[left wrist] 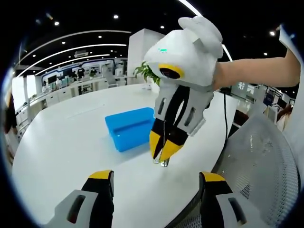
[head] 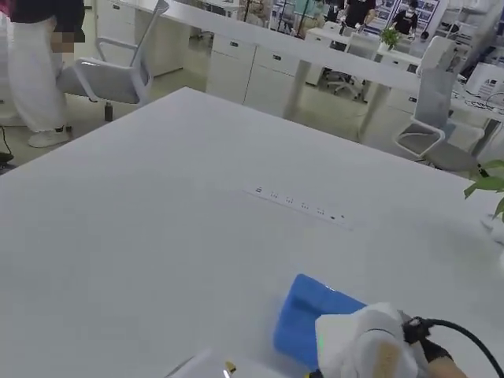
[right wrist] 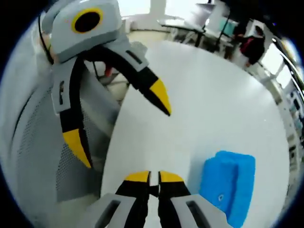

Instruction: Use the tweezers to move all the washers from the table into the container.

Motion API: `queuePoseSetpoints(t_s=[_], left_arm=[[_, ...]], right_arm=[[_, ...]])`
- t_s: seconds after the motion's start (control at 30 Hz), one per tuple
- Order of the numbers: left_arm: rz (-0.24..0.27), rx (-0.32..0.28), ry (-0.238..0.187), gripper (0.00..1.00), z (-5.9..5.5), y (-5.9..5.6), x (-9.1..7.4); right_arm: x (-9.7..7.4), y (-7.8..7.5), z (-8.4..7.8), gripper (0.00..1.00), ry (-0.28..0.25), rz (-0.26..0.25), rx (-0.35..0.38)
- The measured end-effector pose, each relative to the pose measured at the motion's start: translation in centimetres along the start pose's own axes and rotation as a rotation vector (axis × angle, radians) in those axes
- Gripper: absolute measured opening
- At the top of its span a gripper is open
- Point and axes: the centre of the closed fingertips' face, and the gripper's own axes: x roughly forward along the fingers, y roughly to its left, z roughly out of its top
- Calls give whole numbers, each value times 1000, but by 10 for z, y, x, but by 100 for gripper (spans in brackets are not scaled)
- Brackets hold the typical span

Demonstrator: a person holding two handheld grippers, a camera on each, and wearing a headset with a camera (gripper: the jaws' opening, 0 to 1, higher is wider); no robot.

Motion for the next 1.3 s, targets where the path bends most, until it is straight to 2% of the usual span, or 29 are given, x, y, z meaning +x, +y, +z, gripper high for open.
queuePoseSetpoints(t_s=[0.03, 0.1, 0.13, 0.17, 0.2, 0.33, 0.37, 0.47, 0.57, 0.63, 0.7, 0.83, 0.9, 0.97, 1.03, 1.17, 1.2, 1.3], left_arm=[[0, 1, 1, 74, 0, 0, 0], [-2, 2, 6, 73, -1, 0, 0], [-4, 2, 8, 73, -2, 0, 0], [-5, 4, 10, 73, -2, -1, 1], [-9, 6, 12, 73, -2, -1, 1], [-23, 7, 17, 72, -3, -4, 2], [-24, 8, 20, 71, -4, -4, 2], [-28, 11, 24, 71, -4, -5, 2], [-34, 10, 27, 71, -5, -6, 2], [-36, 13, 30, 71, -5, -6, 2], [-37, 15, 32, 71, -6, -7, 2], [-33, 11, 31, 71, -6, -6, 1], [-30, 8, 30, 71, -6, -5, 1], [-27, 7, 31, 71, -6, -4, 1], [-29, 7, 32, 70, -6, -5, 1], [-28, 10, 38, 70, -7, -5, 1], [-29, 9, 38, 70, -7, -5, 1], [-30, 12, 45, 70, -9, -5, 2]], right_arm=[[-4, -7, -1, 2, -63, -62, 60], [-8, -11, -4, 2, -137, -100, 176], [-12, -13, -7, 2, -190, -118, 273], [-14, -16, -8, 2, -228, -131, 326], [-17, -21, -12, 2, -279, -152, 421], [-24, -39, -28, 2, -426, -175, 720], [-25, -41, -30, 2, -440, -176, 756], [-24, -39, -29, 2, -429, -185, 718], [-20, -36, -18, 2, -401, -185, 630], [-17, -35, -13, 2, -398, -185, 605], [-15, -34, -9, 2, -402, -186, 600], [-15, -35, -9, 2, -439, -197, 613], [-15, -32, -6, 2, -471, -185, 599], [-14, -26, 0, 3, -490, -178, 536], [-12, -16, 4, 3, -466, -198, 405], [-6, -2, 11, 3, -432, -247, 226], [-5, -1, 12, 3, -431, -251, 203], [-3, -3, 8, 4, -445, -284, 238]])
